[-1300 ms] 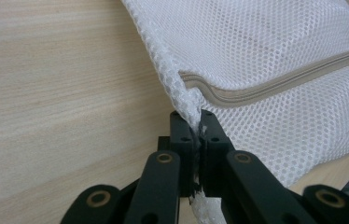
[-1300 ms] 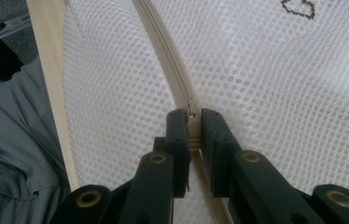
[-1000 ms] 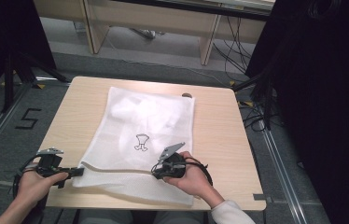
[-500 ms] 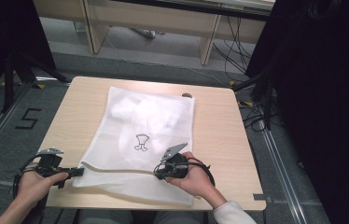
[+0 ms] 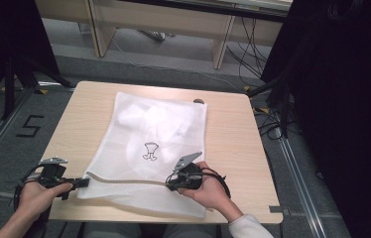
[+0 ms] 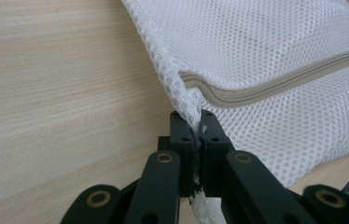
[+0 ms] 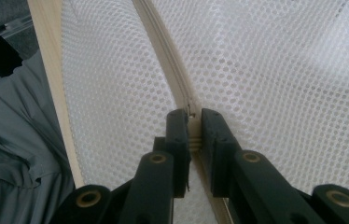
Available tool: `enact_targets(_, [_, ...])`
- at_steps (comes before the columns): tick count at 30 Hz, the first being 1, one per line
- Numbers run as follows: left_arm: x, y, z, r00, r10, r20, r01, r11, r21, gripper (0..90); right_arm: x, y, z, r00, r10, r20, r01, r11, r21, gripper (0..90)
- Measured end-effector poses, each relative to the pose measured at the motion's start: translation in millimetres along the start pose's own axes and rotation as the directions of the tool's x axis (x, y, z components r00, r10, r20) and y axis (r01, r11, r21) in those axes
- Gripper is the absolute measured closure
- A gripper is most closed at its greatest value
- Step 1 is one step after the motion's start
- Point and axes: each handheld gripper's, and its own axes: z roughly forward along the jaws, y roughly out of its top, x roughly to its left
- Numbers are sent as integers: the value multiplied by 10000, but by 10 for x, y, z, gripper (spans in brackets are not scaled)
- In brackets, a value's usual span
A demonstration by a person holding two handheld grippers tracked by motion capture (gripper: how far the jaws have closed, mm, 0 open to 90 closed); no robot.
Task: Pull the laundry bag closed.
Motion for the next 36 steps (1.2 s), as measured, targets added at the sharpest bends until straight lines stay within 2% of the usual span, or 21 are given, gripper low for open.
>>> enact_targets(12, [-3, -1, -1, 10000, 14, -76, -14, 10000, -36, 858, -21, -50, -42, 9999, 103, -41, -103, 9999, -12, 826])
enact_targets(13, [16, 5, -18, 9996, 284, -71, -282, 9993, 230, 859, -22, -54, -55, 9999, 154, -76, -154, 9999, 40, 826])
enact_targets(15, [14, 4, -15, 9997, 249, -58, -248, 9995, 190, 858, -23, -68, -70, 9997, 219, 88, -220, 9997, 99, 826])
enact_targets(16, [-2, 1, -3, 10000, 43, -66, -43, 10000, -5, 858, -32, -74, -67, 9999, 141, -62, -141, 9999, 34, 826])
enact_targets(17, [-2, 1, -3, 10000, 43, -66, -43, 10000, -5, 858, -32, -74, -67, 9999, 141, -62, -141, 9999, 34, 826])
enact_targets(19, [15, 5, -17, 9996, 279, -76, -277, 9994, 215, 858, -35, -95, -86, 9999, 161, -21, -161, 9999, 38, 826])
enact_targets(22, [9, 4, -15, 9997, 217, -84, -215, 9997, 136, 859, -38, -110, -100, 9998, 184, 10, -184, 9998, -9, 826])
enact_targets(27, [15, 5, -20, 9993, 370, -97, -367, 9990, 241, 858, -39, -118, -120, 9998, 179, 30, -179, 9998, 41, 826])
enact_targets(29, [15, 4, -17, 9995, 314, -92, -312, 9993, 193, 858, -42, -130, -118, 9997, 247, 51, -246, 9996, -103, 826])
enact_targets(31, [15, 5, -18, 9993, 354, -102, -351, 9991, 221, 858, -50, -139, -140, 9994, 348, 71, -348, 9994, 42, 826])
enact_targets(36, [11, 5, -19, 9991, 383, -156, -380, 9991, 200, 859, -57, -165, -153, 9995, 324, 34, -324, 9994, -75, 826])
